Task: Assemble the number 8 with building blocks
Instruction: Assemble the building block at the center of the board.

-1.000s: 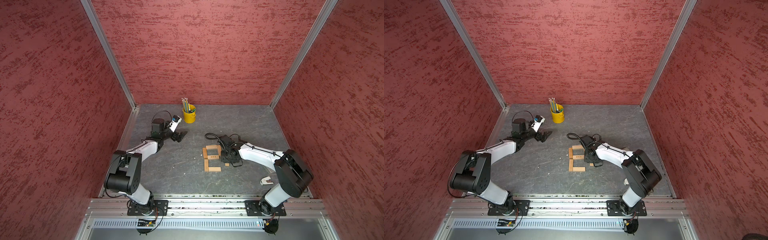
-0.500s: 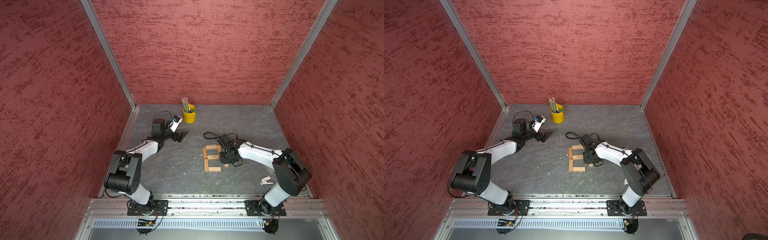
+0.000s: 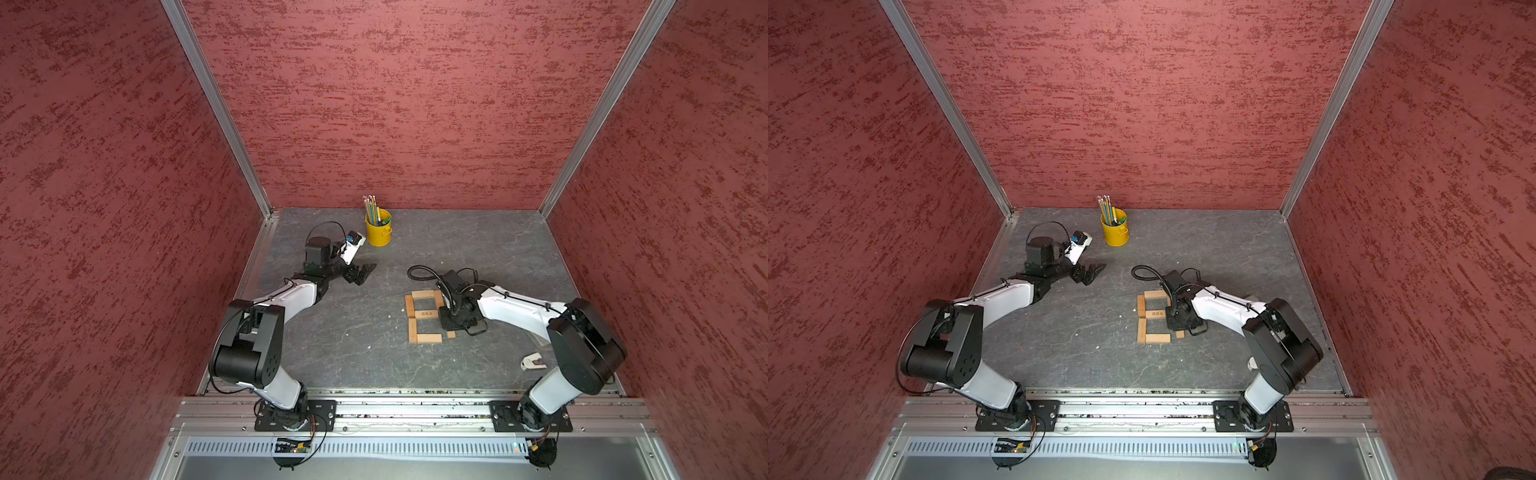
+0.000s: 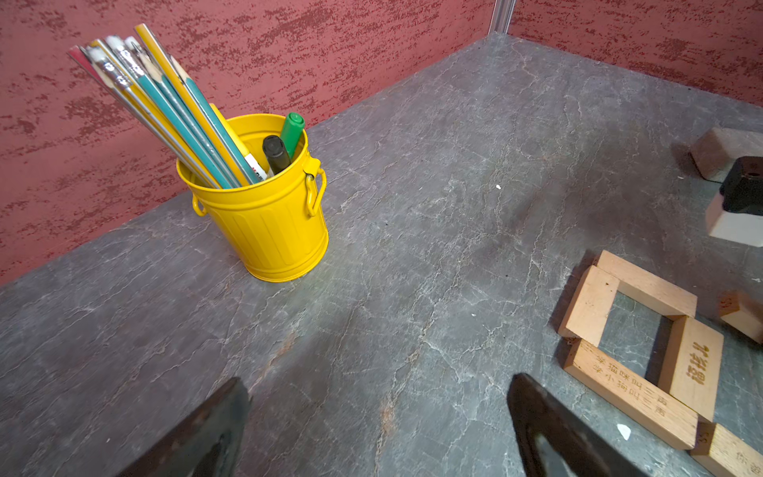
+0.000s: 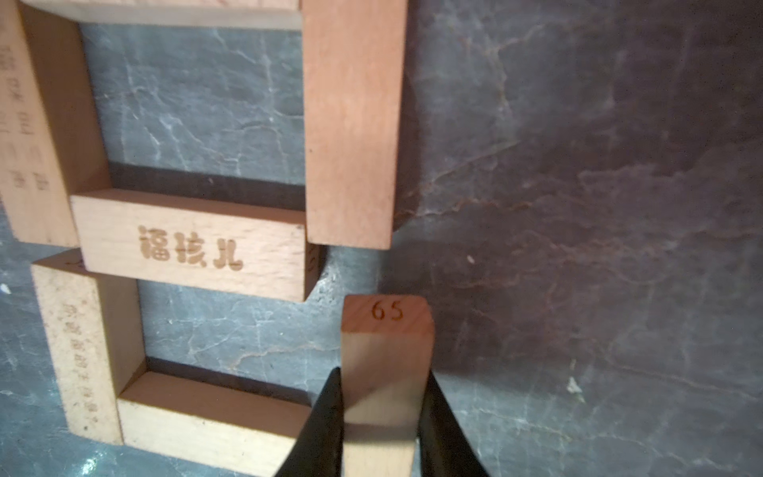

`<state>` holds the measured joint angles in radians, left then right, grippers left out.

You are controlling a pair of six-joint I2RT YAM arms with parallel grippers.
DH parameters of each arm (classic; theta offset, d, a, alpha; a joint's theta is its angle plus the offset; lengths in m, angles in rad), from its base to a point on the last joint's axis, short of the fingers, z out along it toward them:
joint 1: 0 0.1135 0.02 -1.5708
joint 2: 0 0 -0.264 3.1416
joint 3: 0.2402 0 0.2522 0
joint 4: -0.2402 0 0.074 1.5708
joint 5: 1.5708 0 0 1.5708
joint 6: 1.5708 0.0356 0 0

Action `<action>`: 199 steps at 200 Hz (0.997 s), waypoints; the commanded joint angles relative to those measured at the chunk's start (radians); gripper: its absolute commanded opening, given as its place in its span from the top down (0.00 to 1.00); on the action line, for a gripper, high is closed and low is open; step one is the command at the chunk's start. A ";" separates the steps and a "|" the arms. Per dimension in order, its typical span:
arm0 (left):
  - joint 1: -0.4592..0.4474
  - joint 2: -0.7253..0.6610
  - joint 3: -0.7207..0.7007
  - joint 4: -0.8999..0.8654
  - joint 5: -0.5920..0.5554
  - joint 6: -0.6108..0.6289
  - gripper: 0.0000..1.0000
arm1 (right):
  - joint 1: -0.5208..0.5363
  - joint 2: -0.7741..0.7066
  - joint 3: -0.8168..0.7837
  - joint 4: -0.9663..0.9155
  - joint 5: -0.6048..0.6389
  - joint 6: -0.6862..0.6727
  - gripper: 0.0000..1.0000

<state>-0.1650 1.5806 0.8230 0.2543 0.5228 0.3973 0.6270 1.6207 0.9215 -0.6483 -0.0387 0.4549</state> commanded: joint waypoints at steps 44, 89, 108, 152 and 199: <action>-0.005 0.011 0.020 -0.002 0.009 0.006 0.01 | -0.004 0.029 -0.013 0.041 -0.039 -0.007 0.87; -0.005 0.009 0.018 -0.002 0.011 0.007 0.01 | -0.004 0.046 -0.027 0.072 -0.064 0.009 0.87; -0.005 0.007 0.018 -0.003 0.009 0.008 0.01 | -0.003 0.050 -0.031 0.080 -0.073 0.020 0.87; -0.005 0.006 0.018 -0.003 0.009 0.009 0.01 | -0.003 0.054 -0.036 0.079 -0.063 0.042 0.86; -0.004 0.004 0.016 -0.003 0.009 0.008 0.00 | 0.002 0.073 -0.038 0.083 -0.058 0.071 0.86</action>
<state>-0.1650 1.5841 0.8230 0.2539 0.5224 0.3977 0.6270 1.6470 0.9150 -0.6041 -0.0826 0.4946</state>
